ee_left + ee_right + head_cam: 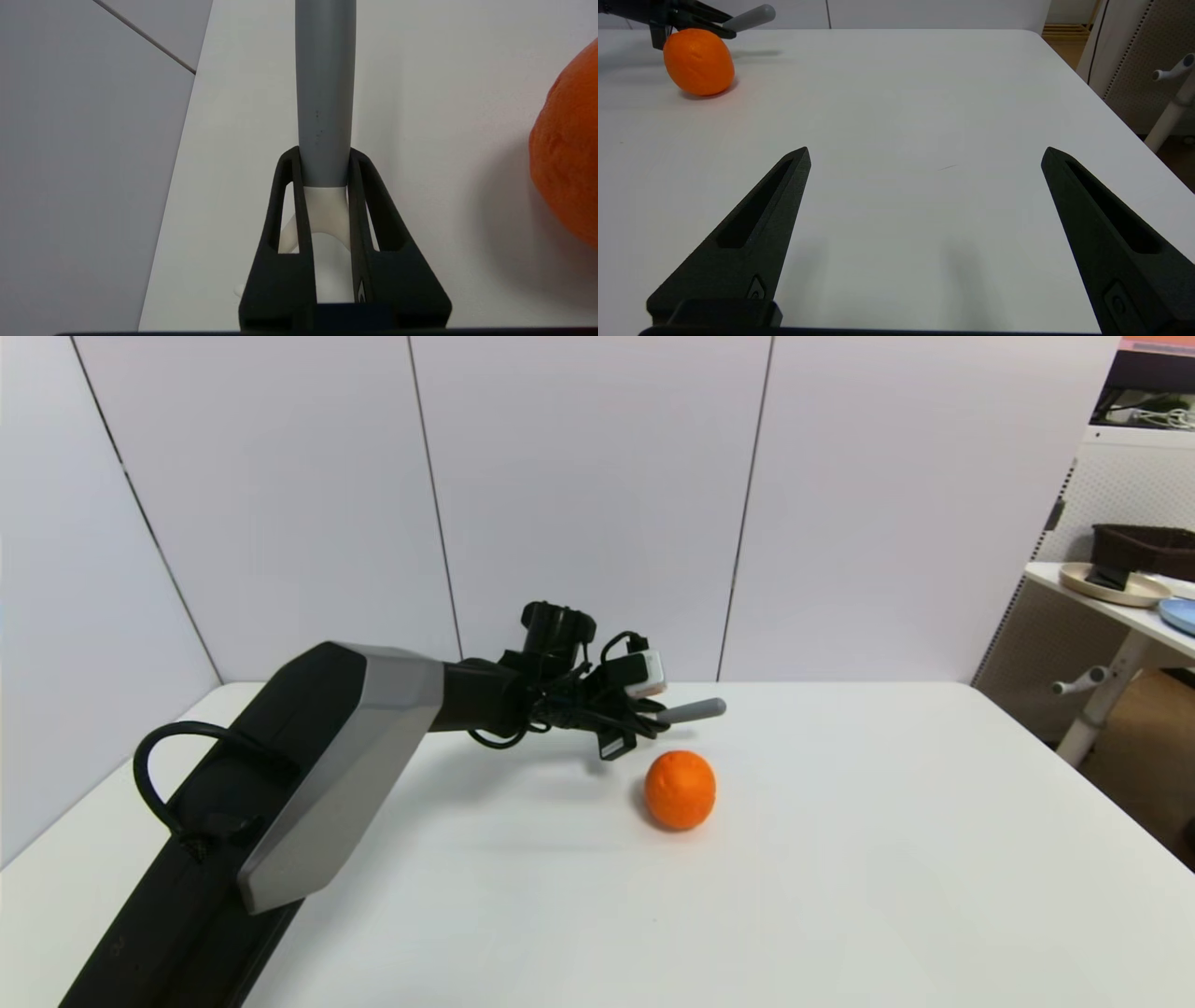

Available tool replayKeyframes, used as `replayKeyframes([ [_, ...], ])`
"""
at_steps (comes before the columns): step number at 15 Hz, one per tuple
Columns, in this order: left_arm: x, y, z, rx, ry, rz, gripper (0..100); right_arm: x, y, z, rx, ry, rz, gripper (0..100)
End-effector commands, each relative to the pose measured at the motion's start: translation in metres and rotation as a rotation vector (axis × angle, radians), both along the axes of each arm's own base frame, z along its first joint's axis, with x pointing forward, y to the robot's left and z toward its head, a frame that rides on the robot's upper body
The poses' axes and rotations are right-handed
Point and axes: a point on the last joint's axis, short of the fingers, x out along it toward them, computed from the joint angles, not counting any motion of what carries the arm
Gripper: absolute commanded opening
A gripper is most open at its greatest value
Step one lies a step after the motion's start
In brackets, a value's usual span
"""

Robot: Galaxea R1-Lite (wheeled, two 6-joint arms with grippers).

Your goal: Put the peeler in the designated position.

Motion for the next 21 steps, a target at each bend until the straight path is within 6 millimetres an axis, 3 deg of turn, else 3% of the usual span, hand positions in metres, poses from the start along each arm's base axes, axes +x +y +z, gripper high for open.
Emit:
replayKeyframes([
  [1,0.0,0.0,-0.004,0.003,0.002,-0.006,0,0.0,0.0,0.0,-0.001,0.0,0.001,100],
  [5,0.001,0.0,-0.005,0.004,0.006,-0.006,0,0.0,0.0,0.0,-0.001,0.0,0.001,100],
  [6,0.001,0.0,-0.005,0.003,0.004,-0.006,100,0.0,0.0,0.0,-0.001,0.0,0.001,100],
  [10,0.001,0.001,-0.004,0.003,0.002,-0.005,100,0.0,0.0,0.0,-0.001,0.0,0.001,100],
  [13,0.006,0.016,0.014,-0.004,-0.032,0.02,100,0.0,0.0,0.0,-0.001,0.0,0.001,100],
  [17,0.01,0.069,0.071,-0.026,-0.106,0.116,100,0.0,0.0,0.0,-0.001,0.0,0.001,100],
  [19,-0.01,0.095,0.111,-0.01,-0.097,0.155,100,0.0,0.0,0.0,-0.001,0.0,0.001,100],
  [21,-0.047,0.115,0.148,0.036,-0.064,0.233,100,0.0,0.0,0.0,-0.001,0.0,0.001,100],
])
